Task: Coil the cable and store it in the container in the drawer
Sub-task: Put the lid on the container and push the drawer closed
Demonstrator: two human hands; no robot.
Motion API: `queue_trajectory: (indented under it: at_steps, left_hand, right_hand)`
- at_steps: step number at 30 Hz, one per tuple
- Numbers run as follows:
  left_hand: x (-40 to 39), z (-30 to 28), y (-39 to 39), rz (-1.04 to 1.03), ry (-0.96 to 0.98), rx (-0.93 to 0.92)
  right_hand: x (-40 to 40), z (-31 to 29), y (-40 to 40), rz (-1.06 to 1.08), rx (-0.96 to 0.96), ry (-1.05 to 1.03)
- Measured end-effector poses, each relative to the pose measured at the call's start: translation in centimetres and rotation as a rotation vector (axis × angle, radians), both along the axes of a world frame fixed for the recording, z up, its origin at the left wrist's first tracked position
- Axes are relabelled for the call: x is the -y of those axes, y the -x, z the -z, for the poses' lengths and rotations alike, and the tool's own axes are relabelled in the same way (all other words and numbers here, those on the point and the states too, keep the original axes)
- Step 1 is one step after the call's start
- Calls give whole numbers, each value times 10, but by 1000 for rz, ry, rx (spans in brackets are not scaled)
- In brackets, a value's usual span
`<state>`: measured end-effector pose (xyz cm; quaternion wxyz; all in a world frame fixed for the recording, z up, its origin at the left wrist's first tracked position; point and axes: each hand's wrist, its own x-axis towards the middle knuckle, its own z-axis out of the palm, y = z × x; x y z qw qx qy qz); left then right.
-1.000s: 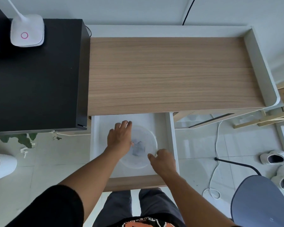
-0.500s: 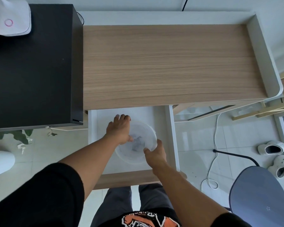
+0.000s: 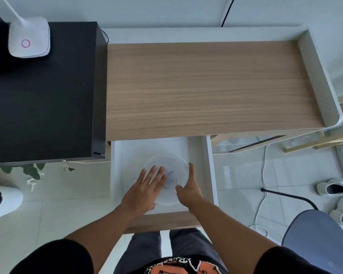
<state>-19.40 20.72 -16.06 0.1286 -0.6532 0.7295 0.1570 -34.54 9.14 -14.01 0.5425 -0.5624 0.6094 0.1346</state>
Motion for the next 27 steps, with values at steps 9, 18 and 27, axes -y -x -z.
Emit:
queue_trajectory:
  at_steps: [9, 18, 27]
  left_hand:
    - [-4, 1, 10, -126, -5, -21]
    - [-123, -31, 4, -1397, 92, -412]
    - [-149, -28, 28, -1915, 129, -825]
  right_hand:
    - [6, -5, 8, -64, -18, -38]
    - [8, -22, 144, -100, -245, 312]
    - [-30, 14, 165, 438, 37, -56]
